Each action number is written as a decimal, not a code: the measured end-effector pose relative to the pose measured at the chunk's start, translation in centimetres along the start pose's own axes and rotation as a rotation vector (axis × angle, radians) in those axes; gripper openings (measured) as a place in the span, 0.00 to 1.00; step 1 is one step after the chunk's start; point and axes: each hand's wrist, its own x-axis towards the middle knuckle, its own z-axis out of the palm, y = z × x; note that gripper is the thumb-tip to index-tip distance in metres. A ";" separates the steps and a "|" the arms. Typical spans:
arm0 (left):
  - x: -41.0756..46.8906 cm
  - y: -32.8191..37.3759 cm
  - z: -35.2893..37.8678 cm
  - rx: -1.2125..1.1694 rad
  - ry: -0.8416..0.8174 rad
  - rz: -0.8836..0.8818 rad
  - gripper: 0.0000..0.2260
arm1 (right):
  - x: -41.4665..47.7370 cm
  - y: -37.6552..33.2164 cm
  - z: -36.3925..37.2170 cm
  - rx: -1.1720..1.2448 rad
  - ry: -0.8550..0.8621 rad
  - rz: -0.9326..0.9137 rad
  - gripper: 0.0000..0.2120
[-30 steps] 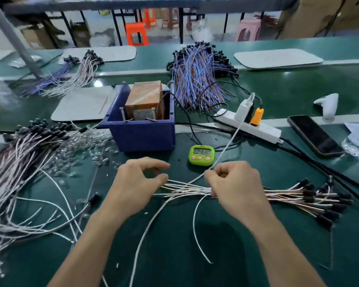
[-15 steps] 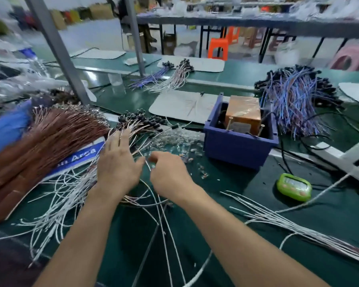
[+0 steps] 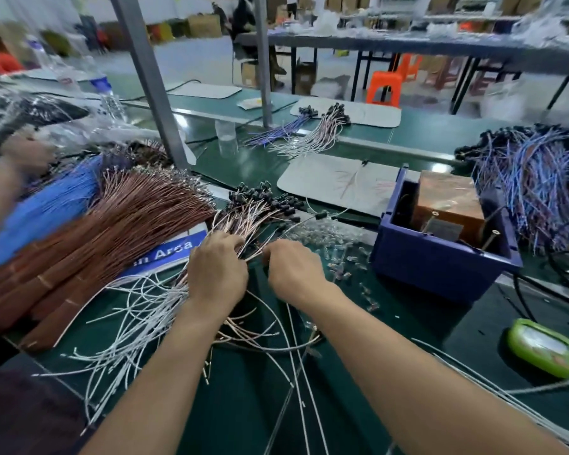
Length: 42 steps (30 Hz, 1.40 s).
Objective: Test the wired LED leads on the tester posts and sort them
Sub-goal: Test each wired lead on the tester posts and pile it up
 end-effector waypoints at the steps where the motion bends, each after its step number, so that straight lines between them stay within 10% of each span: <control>1: 0.0 0.0 0.1 0.006 0.002 0.010 0.15 | 0.1 0.1 -0.1 -0.016 0.003 0.009 0.16; 8: 0.4 0.4 0.3 0.007 0.147 -0.033 0.15 | 1.1 0.6 -0.9 0.162 0.049 0.064 0.13; 17: 3.5 1.5 -0.8 0.198 -0.046 -0.224 0.05 | 1.7 1.1 -0.1 0.399 0.021 0.103 0.11; 29: 2.5 2.8 -2.8 -0.614 -0.079 -0.128 0.07 | 2.8 0.8 -3.7 1.401 -0.066 0.376 0.08; 33: 2.8 1.5 -2.6 -0.053 -0.159 -0.172 0.08 | 3.1 1.5 -3.5 1.181 -0.171 0.384 0.05; 42: 9.2 2.5 0.3 0.079 -0.152 -0.071 0.05 | 1.6 2.5 -1.1 0.989 -0.249 0.218 0.09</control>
